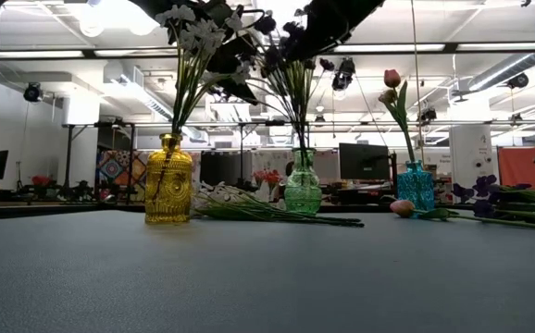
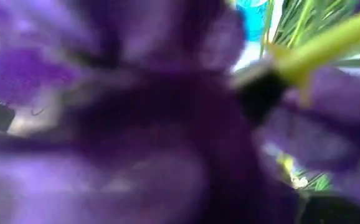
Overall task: Sort flowers into vase by color
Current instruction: Put the left purple flowers into the green vase
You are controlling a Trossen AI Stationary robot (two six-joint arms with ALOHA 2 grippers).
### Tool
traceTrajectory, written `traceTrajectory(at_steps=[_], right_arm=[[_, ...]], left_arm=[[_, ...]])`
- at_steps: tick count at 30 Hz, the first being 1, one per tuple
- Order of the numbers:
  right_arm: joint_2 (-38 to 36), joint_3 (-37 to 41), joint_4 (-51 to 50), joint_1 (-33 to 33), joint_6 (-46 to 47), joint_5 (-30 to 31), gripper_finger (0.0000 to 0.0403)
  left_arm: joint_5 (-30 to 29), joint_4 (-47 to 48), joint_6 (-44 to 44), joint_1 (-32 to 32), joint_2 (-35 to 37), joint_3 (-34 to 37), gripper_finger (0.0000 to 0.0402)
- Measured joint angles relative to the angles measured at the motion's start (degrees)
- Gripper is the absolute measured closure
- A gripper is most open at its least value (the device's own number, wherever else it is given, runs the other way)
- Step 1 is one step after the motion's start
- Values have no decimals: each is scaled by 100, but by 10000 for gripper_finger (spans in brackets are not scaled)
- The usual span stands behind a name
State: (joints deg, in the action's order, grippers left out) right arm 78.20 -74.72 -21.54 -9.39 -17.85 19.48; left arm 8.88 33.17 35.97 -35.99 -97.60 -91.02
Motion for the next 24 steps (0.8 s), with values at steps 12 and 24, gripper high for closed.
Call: traceTrajectory(at_steps=[12, 24], right_arm=[[-128, -358, -1183, -373, 1165, -881, 33], [-139, -358, -1637, -688, 1526, -1503, 33]], left_arm=[[-144, 39, 205, 0, 2, 0, 359], [-144, 39, 254, 0, 4, 0, 359]])
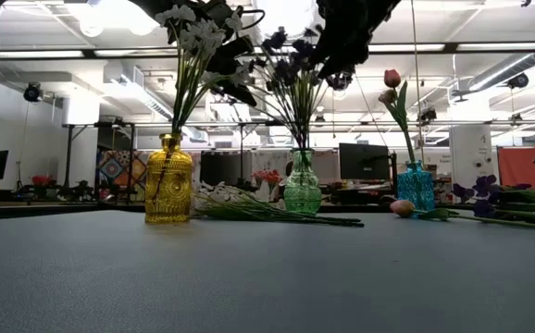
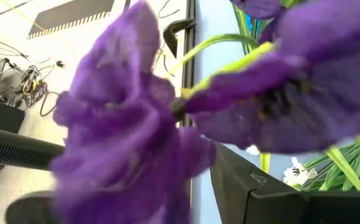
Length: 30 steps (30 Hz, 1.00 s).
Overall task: Sort flowers into vase by color
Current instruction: Put the left purple flowers into the green vase
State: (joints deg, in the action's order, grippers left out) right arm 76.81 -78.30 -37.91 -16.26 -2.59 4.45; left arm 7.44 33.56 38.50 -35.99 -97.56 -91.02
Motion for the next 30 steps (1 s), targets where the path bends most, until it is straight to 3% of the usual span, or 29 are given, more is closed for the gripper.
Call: traceTrajectory(at_steps=[3, 7, 11, 17, 23, 30], right_arm=[[-33, 0, 0, -3, -433, 157, 33], [-65, -2, -41, 79, -1727, 334, 33], [-65, -2, -26, 72, -2148, 412, 33], [-87, -2, -40, 9, -1502, -288, 33], [-87, -2, -130, -112, -441, -469, 33], [-96, -3, -101, -175, -130, -1678, 33]], left_arm=[[2, 15, 4, 0, 0, 0, 359], [7, 46, 4, 0, 4, 0, 359], [10, 52, 49, 0, 7, 0, 359], [58, 90, 129, 0, 7, 0, 359], [68, 87, 129, 0, 7, 0, 359], [68, 88, 129, 0, 7, 0, 359]])
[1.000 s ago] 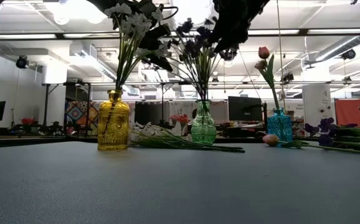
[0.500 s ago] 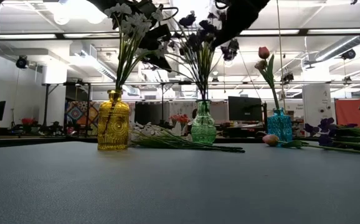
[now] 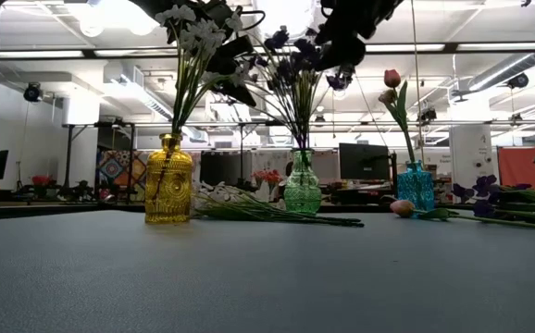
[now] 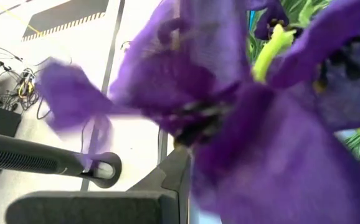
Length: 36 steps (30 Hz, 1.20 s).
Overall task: Sort flowers into vase by color
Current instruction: Put the left purple flowers into the green vase
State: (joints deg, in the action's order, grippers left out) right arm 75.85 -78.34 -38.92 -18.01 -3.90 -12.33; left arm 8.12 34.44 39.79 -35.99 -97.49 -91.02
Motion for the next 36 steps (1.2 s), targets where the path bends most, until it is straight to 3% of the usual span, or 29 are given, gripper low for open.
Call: traceTrajectory(at_steps=[6, 14, 19, 25, 29, 36], right_arm=[[18, -1, 51, -150, 372, -735, 33], [86, -1, 128, -309, 930, -2461, 33], [118, -1, 189, -345, 1357, -2952, 33], [118, -1, 83, -451, 1935, -2934, 33], [156, -1, -229, -505, 1854, -2371, 33], [428, -1, -323, -597, 2064, -2275, 33]], left_arm=[[0, 8, 0, 0, 0, -2, 359], [0, 8, -2, 0, 0, -2, 359], [0, 8, -2, 0, 0, -2, 359], [0, 8, -4, 0, 0, -2, 359], [-2, 8, -4, 0, 0, -2, 359], [0, 10, -7, 0, 0, -2, 359]])
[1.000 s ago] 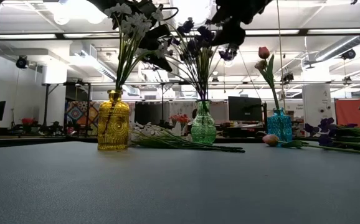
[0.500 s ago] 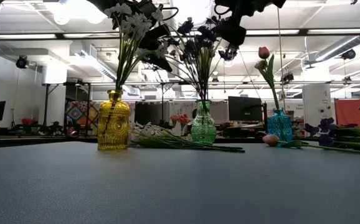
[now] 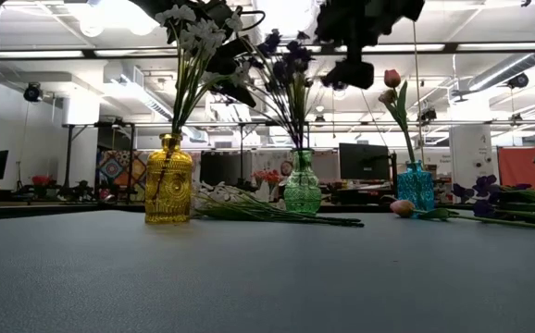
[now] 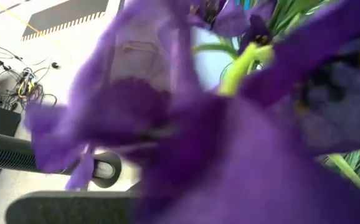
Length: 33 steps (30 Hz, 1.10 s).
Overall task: Sort flowers into vase by color
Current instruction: Put the left purple flowers into the green vase
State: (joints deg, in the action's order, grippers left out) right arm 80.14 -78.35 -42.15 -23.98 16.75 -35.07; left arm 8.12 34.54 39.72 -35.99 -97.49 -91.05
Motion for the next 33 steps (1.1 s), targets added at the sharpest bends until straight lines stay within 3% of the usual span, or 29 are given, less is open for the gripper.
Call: traceTrajectory(at_steps=[4, 6, 24, 33], right_arm=[[78, 4, -370, 5, -668, -781, 33], [26, 4, -565, 10, -907, -840, 33], [-1131, 8, -850, 130, -1681, 419, 33], [-1226, 13, -566, 756, -2511, 1649, 33]], left_arm=[[0, 0, -17, 0, 0, 0, 359], [0, 0, -17, 0, 0, 0, 359], [-278, 16, -124, -2, 350, -2, 359], [-624, 93, -320, -1, 953, -4, 359]])
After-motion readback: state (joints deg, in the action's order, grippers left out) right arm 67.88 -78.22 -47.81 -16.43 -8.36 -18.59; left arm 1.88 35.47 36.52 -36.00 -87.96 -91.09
